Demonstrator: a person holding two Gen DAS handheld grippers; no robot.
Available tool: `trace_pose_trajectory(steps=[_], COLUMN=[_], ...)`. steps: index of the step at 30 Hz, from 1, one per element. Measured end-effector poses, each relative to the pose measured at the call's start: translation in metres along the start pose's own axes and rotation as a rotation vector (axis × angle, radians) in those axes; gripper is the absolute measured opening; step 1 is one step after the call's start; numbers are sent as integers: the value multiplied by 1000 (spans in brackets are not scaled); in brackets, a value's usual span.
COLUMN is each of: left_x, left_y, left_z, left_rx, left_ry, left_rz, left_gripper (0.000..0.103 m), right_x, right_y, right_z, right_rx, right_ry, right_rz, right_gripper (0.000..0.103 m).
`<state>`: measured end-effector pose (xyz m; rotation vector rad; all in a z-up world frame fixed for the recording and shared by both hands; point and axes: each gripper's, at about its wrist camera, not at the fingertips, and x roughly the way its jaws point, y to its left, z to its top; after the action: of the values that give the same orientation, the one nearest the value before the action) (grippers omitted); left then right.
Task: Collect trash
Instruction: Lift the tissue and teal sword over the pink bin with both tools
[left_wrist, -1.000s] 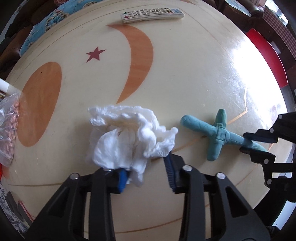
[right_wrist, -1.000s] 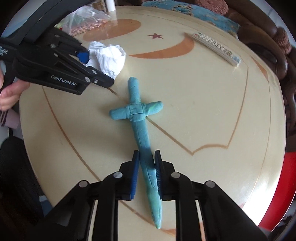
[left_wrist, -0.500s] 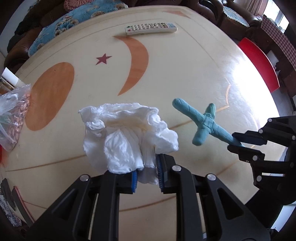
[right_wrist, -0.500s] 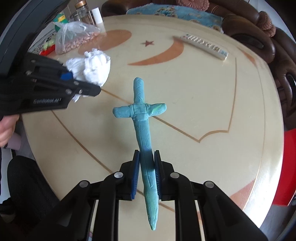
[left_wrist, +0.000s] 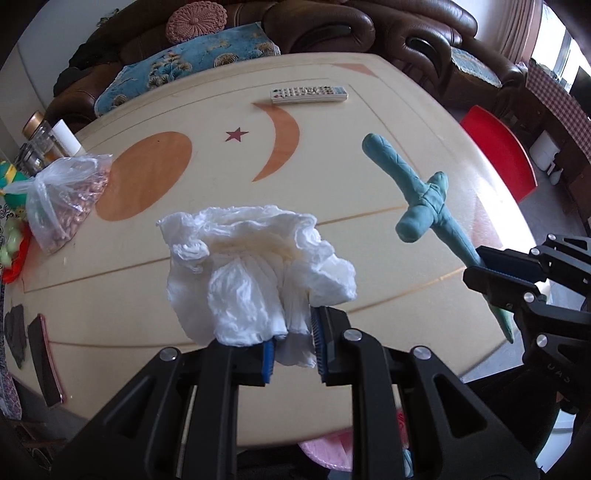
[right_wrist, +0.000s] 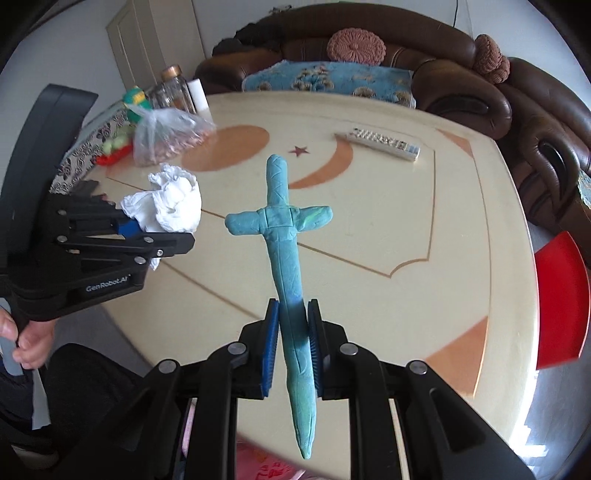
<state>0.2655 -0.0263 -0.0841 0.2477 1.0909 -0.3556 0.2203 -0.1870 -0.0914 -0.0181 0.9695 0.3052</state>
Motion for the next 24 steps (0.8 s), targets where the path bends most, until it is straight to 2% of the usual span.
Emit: trace_pose_trajectory(steps=[5,15,24], left_x=[-31,-88,-108], left_y=[-12,-46,-73], left_z=[-18,-59,-100], left_rx=[31,97,140], left_ry=[-39,-109,-117], left_rz=[20,5,-13], left_gripper=[18,18,18], right_x=[-39,-115,-152], right_y=[12,31,48], right_z=[-14,-55,-99], right_rx=[5,16,30], right_ry=[-52,-128,-146], right_rz=[-3,-34,-38], right_gripper=[16,16,16])
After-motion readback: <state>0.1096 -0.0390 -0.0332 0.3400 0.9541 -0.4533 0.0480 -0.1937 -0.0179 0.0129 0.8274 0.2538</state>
